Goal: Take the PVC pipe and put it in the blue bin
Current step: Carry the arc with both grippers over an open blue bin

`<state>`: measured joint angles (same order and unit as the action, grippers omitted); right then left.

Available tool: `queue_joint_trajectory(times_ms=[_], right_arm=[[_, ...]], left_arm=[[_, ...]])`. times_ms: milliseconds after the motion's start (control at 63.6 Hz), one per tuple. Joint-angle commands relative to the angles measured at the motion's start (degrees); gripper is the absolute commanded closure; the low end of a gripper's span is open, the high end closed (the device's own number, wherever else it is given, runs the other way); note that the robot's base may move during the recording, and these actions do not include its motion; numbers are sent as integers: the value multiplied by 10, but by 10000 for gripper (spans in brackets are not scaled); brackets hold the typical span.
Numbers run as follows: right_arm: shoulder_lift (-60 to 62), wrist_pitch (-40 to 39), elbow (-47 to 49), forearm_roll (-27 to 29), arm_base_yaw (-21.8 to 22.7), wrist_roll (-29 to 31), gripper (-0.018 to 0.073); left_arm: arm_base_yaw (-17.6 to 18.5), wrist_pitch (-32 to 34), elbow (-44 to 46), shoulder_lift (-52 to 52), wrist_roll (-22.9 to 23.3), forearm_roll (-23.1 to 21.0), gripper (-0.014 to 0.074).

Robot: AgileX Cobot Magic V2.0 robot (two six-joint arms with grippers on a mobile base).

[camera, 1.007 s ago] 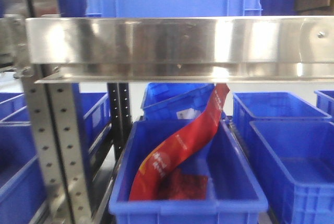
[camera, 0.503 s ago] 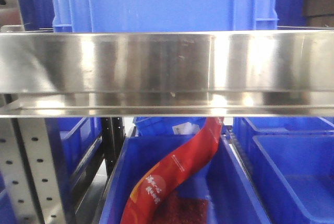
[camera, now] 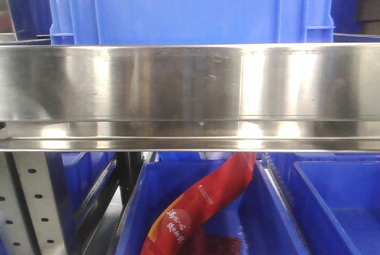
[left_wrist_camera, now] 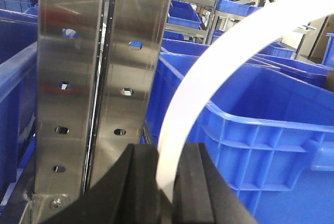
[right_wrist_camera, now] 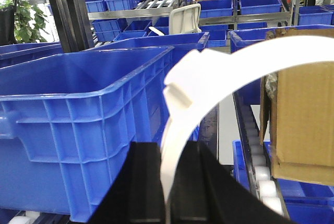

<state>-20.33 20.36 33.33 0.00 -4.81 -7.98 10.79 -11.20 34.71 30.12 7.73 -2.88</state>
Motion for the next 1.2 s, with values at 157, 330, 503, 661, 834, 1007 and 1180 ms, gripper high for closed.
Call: queue_joint_trajectory(times_ms=[157,330,503,661,834,1007,1180], right_arm=[[3,-15,0,-5,1,4,727],[3,-15,0,-5,1,4,727],[3,-16,0,-5,1,4,727],[3,-6,0,4,1,4,727],[-11,-24,10,18,0,5,727],[-80,-28,73,23,-25,87,727],[-181,-28,148,23,-77,102,727]], left_arm=[[3,16,1,-1,3,-4,708],[3,18,1,-1,3,-4,708],[3,18,1,-1,3,-4,708],[3,13,1,-1,3,-4,708],[17,-4,31,22,-4,-4,708],[97,-15,121,76,-108,-4,708],[172,-8,191,169,-117,-4,708]])
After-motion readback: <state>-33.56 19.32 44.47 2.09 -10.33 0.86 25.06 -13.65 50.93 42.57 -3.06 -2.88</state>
